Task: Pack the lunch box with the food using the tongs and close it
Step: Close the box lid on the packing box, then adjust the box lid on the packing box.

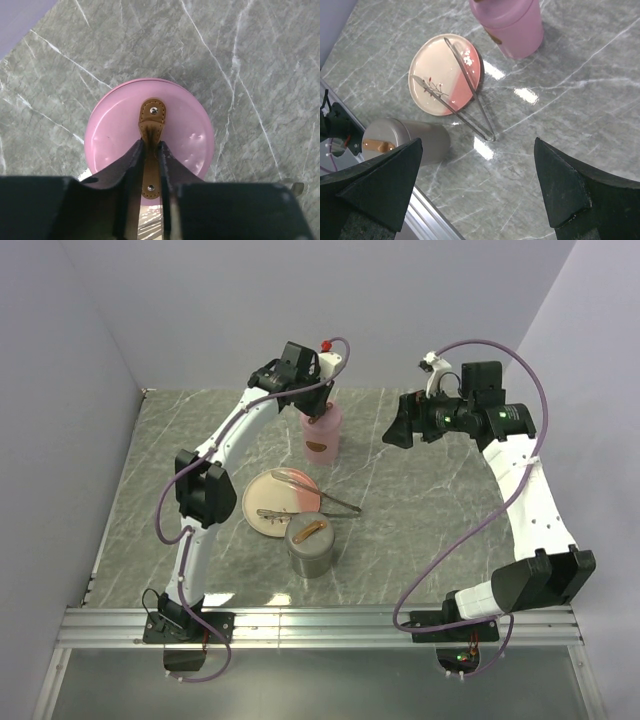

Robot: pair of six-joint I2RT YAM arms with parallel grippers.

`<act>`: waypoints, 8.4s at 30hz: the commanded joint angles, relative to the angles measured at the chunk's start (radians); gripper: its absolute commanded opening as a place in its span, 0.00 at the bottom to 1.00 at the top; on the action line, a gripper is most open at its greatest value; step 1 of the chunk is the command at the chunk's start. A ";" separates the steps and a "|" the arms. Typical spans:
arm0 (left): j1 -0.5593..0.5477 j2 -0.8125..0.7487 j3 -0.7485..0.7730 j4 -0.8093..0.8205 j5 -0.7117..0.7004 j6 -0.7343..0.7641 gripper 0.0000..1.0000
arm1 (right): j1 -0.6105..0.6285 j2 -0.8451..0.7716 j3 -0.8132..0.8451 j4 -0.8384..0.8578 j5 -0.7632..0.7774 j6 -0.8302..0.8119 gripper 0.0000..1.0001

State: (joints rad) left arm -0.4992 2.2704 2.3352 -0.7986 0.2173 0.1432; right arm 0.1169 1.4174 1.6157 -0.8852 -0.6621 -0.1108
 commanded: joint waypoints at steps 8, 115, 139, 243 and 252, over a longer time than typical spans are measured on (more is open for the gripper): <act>0.005 -0.084 -0.042 0.015 0.063 -0.031 0.33 | -0.002 0.058 -0.091 0.239 -0.039 0.109 0.94; 0.467 -0.744 -0.976 0.854 0.459 -0.665 0.60 | 0.524 0.618 0.300 0.491 1.133 0.585 0.01; 0.468 -0.752 -1.001 0.865 0.465 -0.666 0.61 | 0.385 0.558 0.293 0.528 0.757 0.608 0.00; 0.376 -0.118 -0.634 0.934 0.567 -0.795 0.61 | 0.313 0.712 0.365 0.340 0.587 0.608 0.05; 0.357 0.014 -0.545 1.013 0.623 -0.902 0.57 | 0.305 0.632 0.332 0.417 0.466 0.600 0.34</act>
State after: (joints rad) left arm -0.1287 2.2608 1.7393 0.1421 0.7910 -0.6987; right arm 0.4236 2.1174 1.9694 -0.4595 -0.1478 0.5076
